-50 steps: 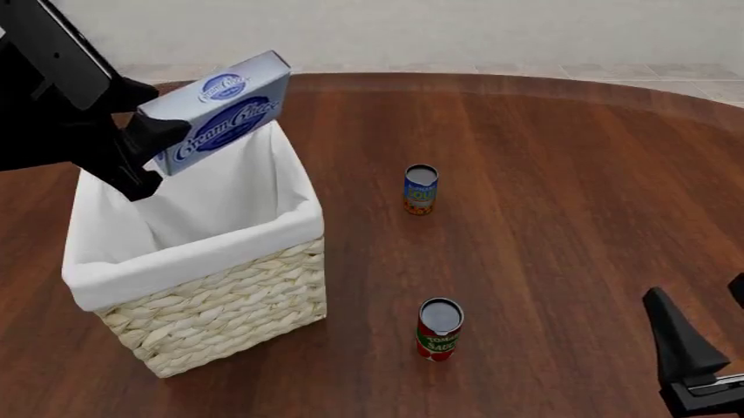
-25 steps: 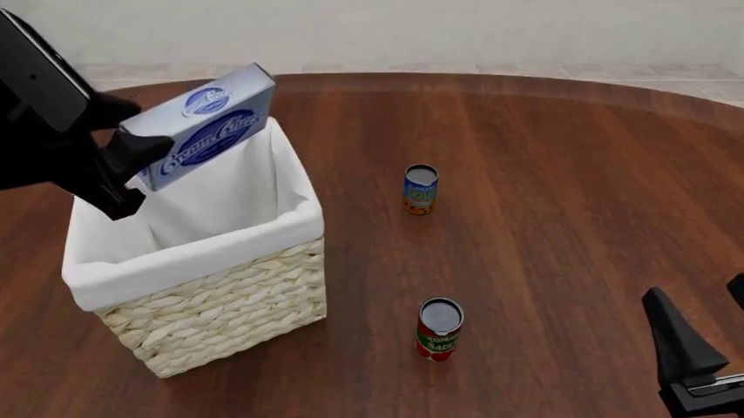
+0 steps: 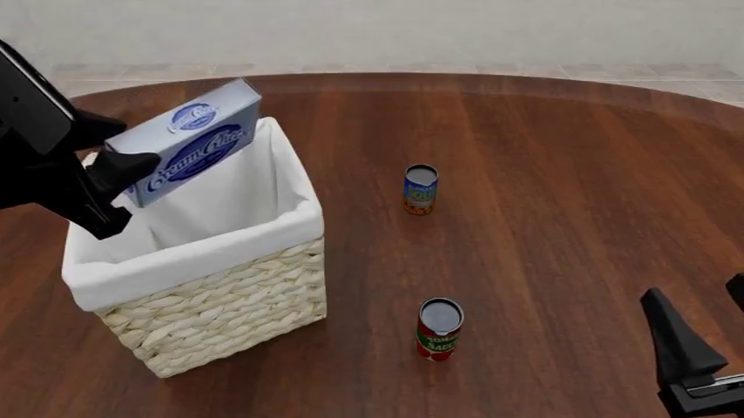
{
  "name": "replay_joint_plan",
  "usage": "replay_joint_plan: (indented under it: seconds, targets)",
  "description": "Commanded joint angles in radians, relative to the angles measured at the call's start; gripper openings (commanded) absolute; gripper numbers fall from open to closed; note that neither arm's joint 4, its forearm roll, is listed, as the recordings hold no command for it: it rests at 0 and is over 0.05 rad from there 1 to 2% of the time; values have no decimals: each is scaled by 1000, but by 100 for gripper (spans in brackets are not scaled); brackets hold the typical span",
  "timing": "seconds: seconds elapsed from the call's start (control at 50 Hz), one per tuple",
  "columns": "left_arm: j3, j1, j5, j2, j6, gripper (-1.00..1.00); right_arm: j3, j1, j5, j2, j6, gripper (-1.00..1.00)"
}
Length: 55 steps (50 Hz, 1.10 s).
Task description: Pick up the cream cheese box, and put it in the basket.
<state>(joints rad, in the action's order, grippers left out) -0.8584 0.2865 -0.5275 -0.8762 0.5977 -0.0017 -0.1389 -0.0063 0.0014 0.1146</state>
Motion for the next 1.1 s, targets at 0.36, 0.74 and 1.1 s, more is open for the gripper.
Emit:
replay_joint_plan:
  seconds: [0.36,0.74,1.1]
  targets:
    - [60,-24,-8,57,-4,-100,0,-5,1,0,6,100]
    - [95,-23,-3,51,-19,-100,1,195,-199,200,32,100]
    - [73,-35,-17,20,-6,-100,1,195,-199,200,32,100]
